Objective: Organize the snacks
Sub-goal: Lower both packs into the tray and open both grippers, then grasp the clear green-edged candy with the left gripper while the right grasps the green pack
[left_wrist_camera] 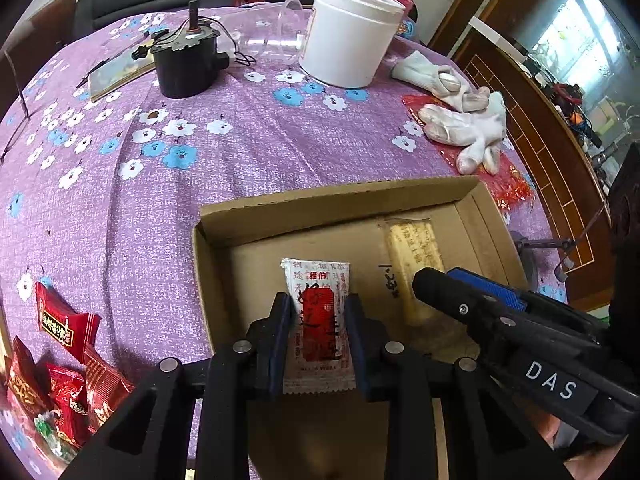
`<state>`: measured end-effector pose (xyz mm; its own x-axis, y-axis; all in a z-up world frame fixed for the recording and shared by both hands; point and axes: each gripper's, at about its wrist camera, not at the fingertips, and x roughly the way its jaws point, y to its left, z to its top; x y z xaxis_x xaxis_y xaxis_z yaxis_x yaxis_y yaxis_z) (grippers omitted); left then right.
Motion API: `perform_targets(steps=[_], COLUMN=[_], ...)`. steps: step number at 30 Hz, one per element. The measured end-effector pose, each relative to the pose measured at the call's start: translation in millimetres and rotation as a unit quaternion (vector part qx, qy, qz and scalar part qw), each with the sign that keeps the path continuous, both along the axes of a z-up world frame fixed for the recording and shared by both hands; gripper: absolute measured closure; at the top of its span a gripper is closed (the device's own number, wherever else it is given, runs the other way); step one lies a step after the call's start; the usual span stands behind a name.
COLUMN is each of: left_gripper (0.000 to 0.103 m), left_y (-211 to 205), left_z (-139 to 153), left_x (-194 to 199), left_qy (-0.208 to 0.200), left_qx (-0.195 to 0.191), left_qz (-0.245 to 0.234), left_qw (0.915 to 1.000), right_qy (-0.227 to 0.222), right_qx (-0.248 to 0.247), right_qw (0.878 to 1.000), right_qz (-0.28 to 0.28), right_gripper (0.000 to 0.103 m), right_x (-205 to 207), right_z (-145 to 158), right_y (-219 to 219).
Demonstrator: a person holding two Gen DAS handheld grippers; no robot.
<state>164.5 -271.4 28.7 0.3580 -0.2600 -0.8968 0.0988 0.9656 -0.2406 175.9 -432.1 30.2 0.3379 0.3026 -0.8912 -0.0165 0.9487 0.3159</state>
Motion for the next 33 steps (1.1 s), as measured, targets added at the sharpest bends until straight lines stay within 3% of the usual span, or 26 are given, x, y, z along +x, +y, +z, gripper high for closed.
perform_targets(steps=[17,22,25,29,32,33], left_gripper=[0.075,0.074,0.064,0.063,0.062,0.056], left_y=[20.0,43.1,59.4,81.4,93.0,95.4], left_z=[23.0,43.9,50.3,50.2,48.0,46.1], left_x=[-19.9,-47.6,-66.4,-93.9,-122.1,-135.1], left_qy=[-0.018,-0.045,-0.057,-0.057,-0.058,-0.060], left_qx=[-0.012,-0.023,-0.023,-0.020,-0.015,-0.009], left_qz=[-0.016,-0.031,-0.037,-0.053,-0.082,-0.100], left_qw=[0.9996,0.9982,0.9974,0.9968,0.9948,0.9931], right_qy=[-0.014,-0.029,-0.036,-0.034,-0.035,-0.037], right_qx=[0.026,0.034,0.050,0.065,0.075,0.075], right_qw=[1.000,0.999,0.998,0.997,0.996,0.996], right_qz=[-0.012,0.000,0.004,0.013,0.020,0.025], right_gripper=[0.069,0.069,0.069,0.069,0.069,0.069], right_x=[-30.9,-55.4,-71.6,-90.1,-105.4,-110.9], right_z=[22.5,39.2,46.7,50.2,54.4,56.3], right_y=[-8.4,3.2,10.2,23.6,33.6,37.8])
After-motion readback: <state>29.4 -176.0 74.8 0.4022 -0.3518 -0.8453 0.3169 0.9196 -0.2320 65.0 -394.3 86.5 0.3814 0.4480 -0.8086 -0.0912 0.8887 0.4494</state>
